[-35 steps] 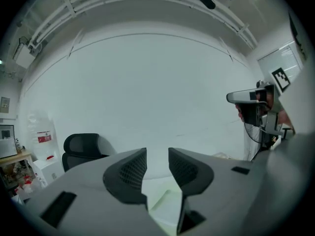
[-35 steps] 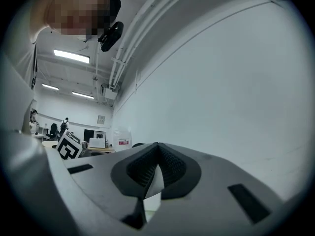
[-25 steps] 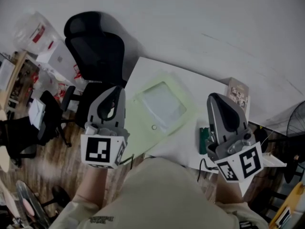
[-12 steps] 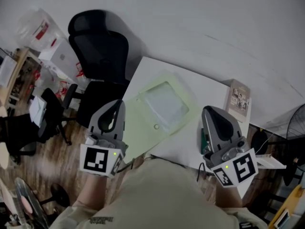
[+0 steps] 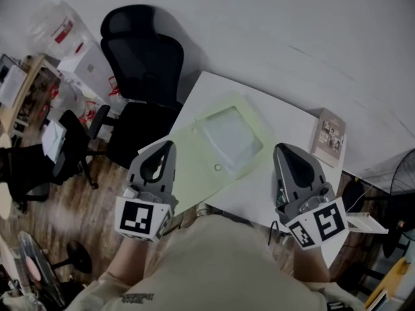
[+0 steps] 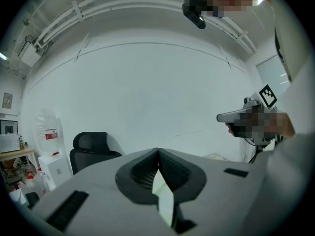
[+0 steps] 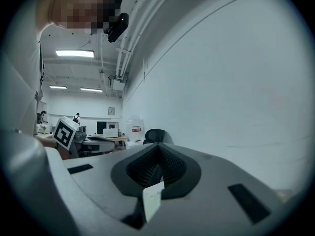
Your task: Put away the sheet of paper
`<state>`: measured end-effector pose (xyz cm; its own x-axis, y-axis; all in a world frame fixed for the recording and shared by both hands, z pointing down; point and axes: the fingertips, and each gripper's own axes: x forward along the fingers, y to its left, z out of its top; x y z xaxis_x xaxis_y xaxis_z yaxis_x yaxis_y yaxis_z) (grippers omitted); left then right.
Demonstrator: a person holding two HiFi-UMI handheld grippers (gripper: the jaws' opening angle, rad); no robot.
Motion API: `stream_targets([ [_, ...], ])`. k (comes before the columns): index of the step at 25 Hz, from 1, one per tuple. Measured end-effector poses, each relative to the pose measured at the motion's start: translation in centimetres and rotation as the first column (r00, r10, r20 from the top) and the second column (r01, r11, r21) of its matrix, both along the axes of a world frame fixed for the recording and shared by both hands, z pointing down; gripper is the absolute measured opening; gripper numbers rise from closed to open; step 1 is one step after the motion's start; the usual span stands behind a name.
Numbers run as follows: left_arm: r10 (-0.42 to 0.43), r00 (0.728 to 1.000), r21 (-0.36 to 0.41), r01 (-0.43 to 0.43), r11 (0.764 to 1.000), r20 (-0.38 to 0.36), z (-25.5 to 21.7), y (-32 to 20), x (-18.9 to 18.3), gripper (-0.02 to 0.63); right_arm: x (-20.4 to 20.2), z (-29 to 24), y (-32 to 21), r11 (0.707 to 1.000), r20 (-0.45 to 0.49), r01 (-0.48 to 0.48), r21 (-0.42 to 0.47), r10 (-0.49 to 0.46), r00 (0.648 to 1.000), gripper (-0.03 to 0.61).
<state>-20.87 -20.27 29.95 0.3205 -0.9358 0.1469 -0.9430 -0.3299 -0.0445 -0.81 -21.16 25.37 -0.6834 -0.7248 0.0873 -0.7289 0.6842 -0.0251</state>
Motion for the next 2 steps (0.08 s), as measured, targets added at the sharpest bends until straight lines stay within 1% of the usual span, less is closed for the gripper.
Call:
stream_targets([
  [2,0.005,1.000,0.003,-0.005,1.000,0.014,0.14,0.14,-0.30,0.020,-0.43,0.12,-0.03,1.000,-0.002,0.006,-0.004,-0.006,1.000,0.023],
])
